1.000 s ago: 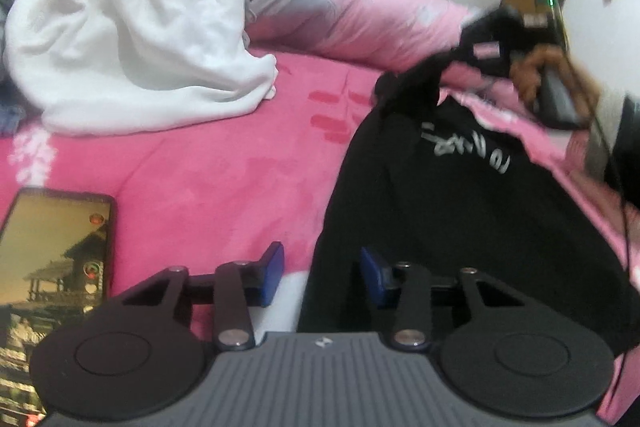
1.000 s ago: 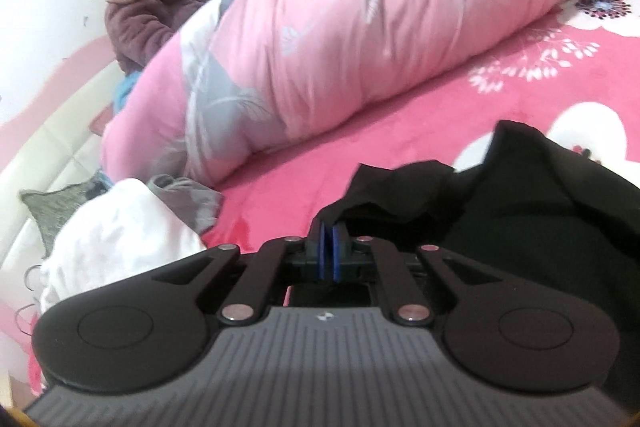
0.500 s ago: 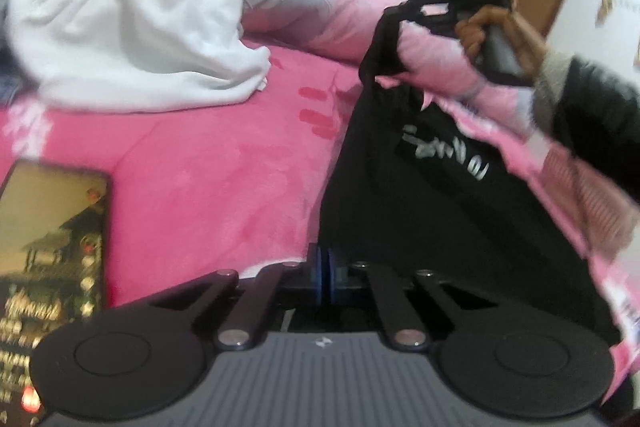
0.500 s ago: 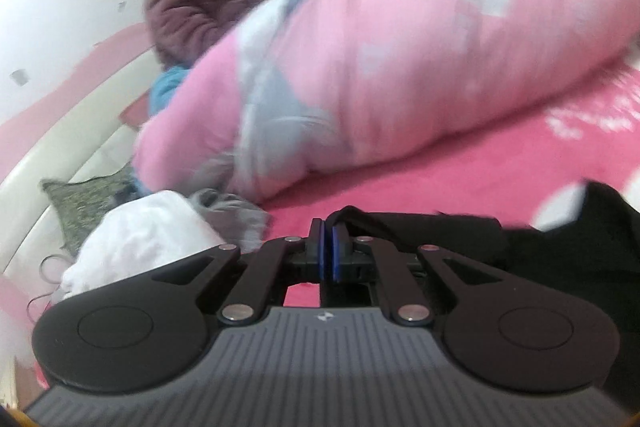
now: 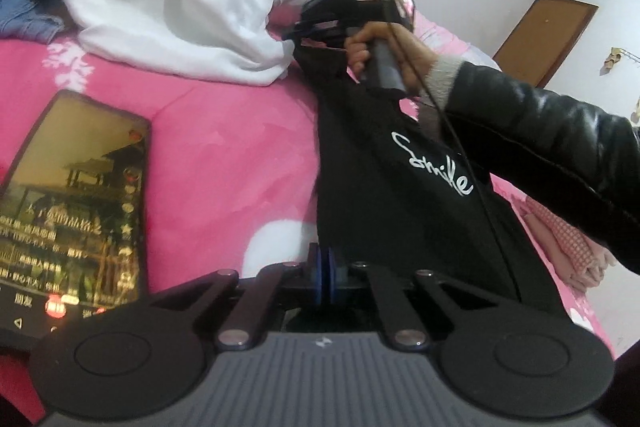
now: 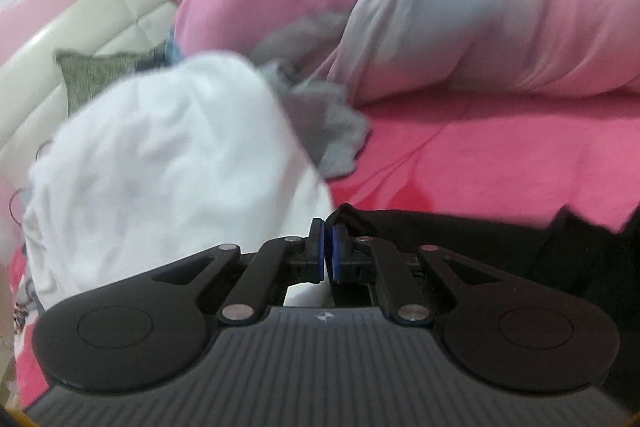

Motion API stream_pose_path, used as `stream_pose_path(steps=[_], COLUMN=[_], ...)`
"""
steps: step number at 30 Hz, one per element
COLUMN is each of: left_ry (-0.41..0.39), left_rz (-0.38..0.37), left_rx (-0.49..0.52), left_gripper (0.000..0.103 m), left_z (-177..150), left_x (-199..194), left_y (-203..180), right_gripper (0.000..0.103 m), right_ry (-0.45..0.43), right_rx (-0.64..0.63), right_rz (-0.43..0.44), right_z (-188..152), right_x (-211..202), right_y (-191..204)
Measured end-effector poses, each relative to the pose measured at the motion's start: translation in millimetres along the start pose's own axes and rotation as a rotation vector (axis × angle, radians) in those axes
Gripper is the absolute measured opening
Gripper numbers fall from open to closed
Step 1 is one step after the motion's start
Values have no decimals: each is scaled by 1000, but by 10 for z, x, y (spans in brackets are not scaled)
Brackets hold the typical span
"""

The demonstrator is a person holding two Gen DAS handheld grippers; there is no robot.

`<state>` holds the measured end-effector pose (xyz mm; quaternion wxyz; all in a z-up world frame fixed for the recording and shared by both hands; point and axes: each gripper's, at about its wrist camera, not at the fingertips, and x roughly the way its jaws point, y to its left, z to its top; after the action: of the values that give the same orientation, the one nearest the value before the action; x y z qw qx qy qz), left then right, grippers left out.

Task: Fold clothes

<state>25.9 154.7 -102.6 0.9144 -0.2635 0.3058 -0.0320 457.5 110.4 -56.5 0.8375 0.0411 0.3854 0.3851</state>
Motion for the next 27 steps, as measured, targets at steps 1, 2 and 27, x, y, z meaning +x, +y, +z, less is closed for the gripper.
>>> stream_pose_path(steps=[1,2,27], left_ry=[7,14,69], left_rz=[-1,-2,2], left_rx=[-9,-17,159], left_gripper=[4,4,56], left_z=[5,10,-104], left_x=[16,32,-249], left_y=[16,32,-237], right_gripper=[3,5,58], right_ry=[10,21,-137], right_rx=[1,6,-112], right_rz=[-6,-16,84], right_z=[-31,-58,-2319], right_x=[75,135,-3651], right_y=[22,25,44])
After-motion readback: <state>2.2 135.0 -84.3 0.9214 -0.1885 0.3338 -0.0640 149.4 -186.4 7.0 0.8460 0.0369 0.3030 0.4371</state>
